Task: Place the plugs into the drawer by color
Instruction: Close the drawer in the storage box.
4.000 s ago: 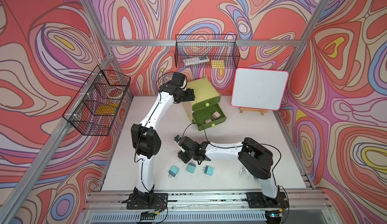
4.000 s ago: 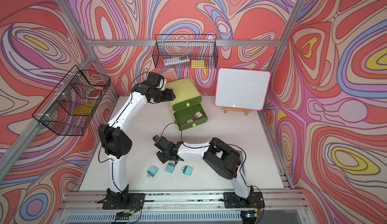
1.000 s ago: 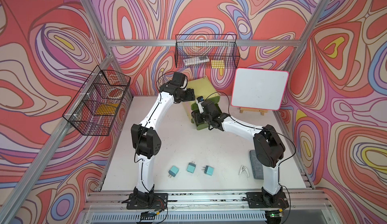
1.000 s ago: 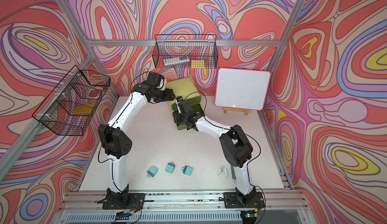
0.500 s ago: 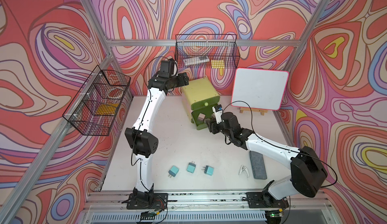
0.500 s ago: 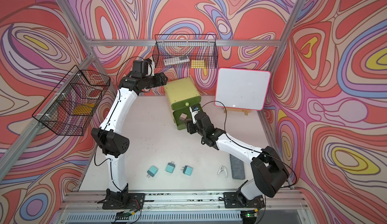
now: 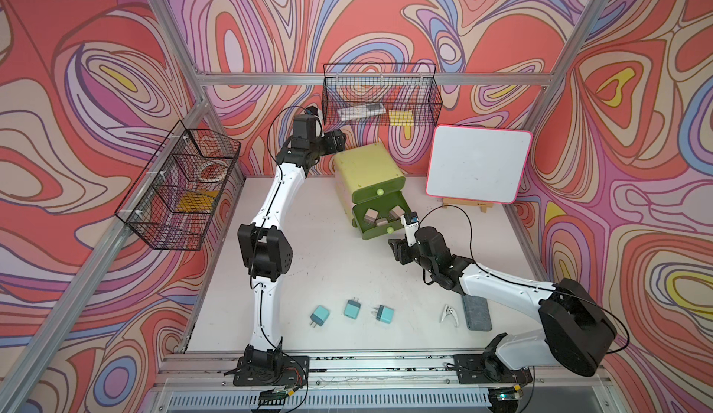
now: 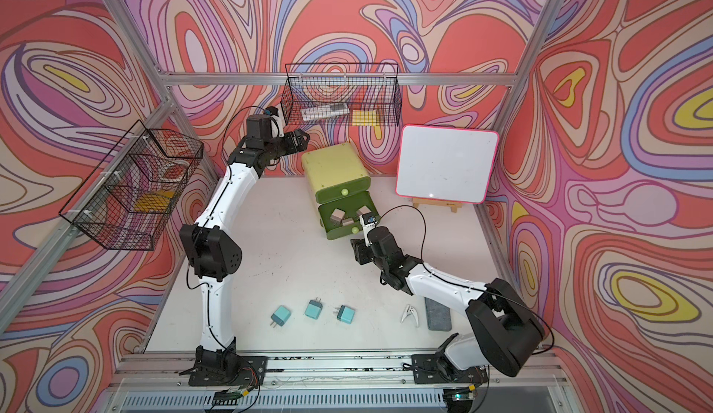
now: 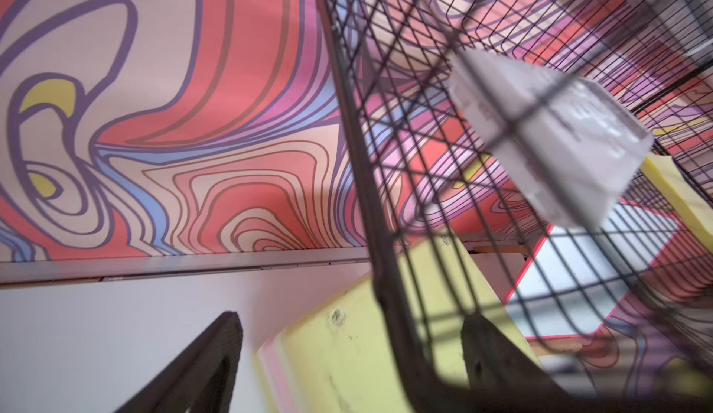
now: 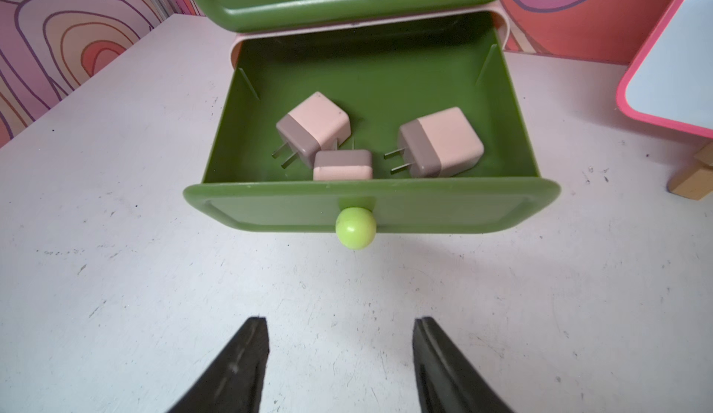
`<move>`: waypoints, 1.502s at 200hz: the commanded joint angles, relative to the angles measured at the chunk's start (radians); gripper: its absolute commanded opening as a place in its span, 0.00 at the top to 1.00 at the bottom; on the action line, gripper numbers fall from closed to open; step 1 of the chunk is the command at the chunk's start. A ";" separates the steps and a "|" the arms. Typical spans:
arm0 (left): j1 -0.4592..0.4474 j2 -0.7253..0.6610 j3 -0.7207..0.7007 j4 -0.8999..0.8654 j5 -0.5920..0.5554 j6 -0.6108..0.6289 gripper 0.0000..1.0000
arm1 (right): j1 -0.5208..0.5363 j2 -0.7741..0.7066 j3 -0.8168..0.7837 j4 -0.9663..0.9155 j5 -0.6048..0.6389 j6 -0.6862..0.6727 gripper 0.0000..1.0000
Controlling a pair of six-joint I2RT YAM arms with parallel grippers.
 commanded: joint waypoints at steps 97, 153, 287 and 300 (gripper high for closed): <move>0.015 0.134 -0.013 0.237 0.087 -0.019 0.04 | -0.006 0.057 0.020 0.009 0.015 0.037 0.39; 0.018 0.158 -0.032 0.262 0.155 -0.058 0.05 | -0.006 0.076 0.028 0.015 0.028 0.040 0.40; 0.034 0.106 -0.145 0.272 0.184 -0.058 0.13 | -0.006 0.180 0.071 0.106 0.055 0.013 0.41; 0.036 0.101 -0.150 0.271 0.188 -0.060 0.14 | -0.006 0.193 0.084 0.110 0.056 0.007 0.41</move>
